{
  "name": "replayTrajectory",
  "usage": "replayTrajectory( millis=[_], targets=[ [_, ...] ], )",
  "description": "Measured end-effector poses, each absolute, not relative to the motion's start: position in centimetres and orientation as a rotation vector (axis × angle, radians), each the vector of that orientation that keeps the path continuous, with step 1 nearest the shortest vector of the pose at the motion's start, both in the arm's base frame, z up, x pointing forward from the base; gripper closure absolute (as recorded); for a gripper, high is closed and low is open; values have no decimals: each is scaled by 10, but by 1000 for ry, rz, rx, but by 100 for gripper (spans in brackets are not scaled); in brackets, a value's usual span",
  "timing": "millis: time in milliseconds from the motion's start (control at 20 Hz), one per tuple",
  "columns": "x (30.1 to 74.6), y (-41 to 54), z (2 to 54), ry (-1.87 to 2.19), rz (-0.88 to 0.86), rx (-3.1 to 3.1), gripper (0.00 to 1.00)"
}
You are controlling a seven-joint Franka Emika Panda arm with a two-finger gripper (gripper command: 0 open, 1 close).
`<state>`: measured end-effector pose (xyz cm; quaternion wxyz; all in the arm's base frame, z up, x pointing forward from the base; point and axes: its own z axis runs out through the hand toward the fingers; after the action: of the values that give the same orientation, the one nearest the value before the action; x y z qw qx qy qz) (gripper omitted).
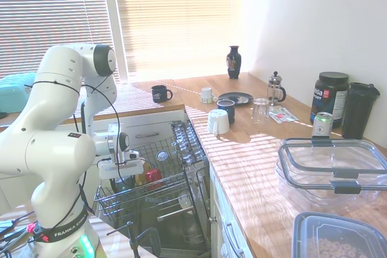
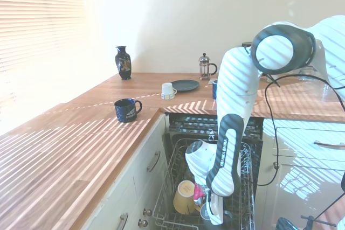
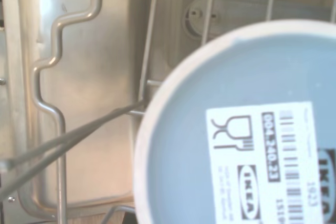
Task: Take a mug cup out of the rack
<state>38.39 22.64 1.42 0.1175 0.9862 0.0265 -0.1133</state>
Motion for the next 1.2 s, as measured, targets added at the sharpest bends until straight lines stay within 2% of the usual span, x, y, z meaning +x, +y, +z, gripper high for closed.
replayTrajectory(
  millis=[1200],
  targets=[
    [398, 236, 32, 49, -316, 2875, 100]
  ],
)
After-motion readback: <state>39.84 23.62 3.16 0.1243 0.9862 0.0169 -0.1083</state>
